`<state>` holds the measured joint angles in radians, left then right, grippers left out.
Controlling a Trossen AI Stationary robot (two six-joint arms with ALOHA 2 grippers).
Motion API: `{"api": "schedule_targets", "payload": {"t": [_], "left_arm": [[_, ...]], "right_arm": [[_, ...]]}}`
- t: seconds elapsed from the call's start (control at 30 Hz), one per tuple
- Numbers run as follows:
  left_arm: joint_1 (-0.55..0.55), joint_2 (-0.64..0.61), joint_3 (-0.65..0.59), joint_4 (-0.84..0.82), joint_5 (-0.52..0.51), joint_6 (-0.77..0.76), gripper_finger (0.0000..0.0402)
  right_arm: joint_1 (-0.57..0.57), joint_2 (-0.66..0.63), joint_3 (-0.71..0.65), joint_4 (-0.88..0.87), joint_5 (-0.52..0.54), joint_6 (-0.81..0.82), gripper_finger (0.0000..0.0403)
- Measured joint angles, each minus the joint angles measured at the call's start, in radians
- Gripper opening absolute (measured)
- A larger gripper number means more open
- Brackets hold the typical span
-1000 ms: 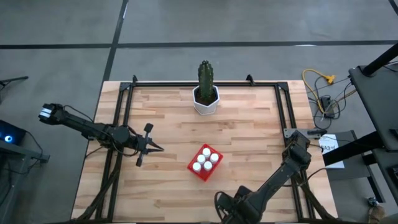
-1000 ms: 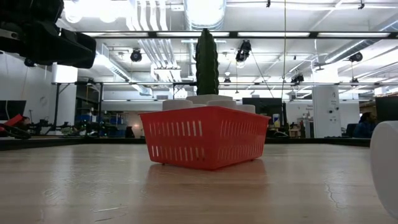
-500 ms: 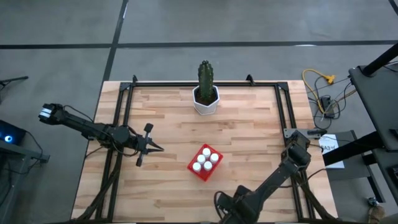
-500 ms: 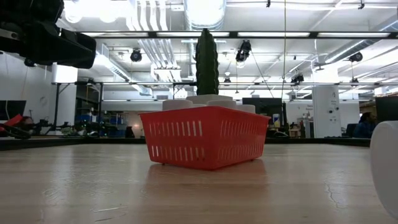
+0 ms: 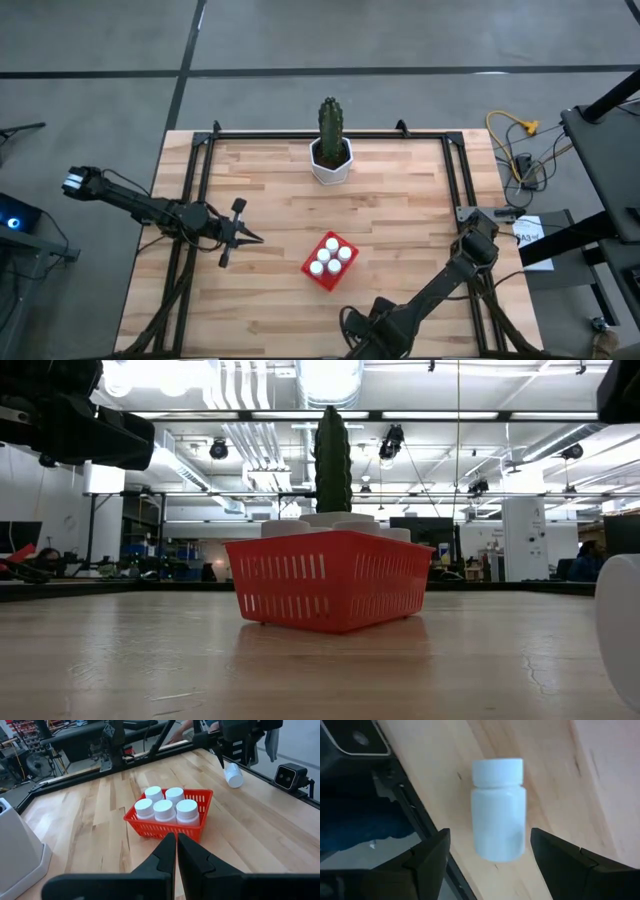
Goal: Pick and place pill bottles into a basket
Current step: Put the white pill bottle into the red bin
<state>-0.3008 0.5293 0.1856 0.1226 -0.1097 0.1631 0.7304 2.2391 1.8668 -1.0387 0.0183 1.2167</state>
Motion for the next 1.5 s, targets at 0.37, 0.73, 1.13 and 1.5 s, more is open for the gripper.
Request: {"api": "schedule_targets", "payload": {"t": [0.37,0.73,1.13,1.5], "left_arm": [[0.000,0.000,0.000,0.000,0.000,0.000,0.0000],[0.000,0.000,0.000,-0.001,0.000,0.000,0.0000],[0.000,0.000,0.000,-0.001,0.001,-0.001,0.0000],[0.000,0.000,0.000,-0.001,0.001,-0.001,0.0000]], "right_arm": [[-0.005,0.000,-0.048,0.025,-0.019,-0.017,0.0263],[-0.016,0.000,-0.108,0.127,-0.028,-0.050,0.0266],[-0.022,0.000,-0.110,0.132,-0.030,-0.058,0.0256],[-0.023,0.000,-0.144,0.177,-0.029,-0.061,0.0253]]}}
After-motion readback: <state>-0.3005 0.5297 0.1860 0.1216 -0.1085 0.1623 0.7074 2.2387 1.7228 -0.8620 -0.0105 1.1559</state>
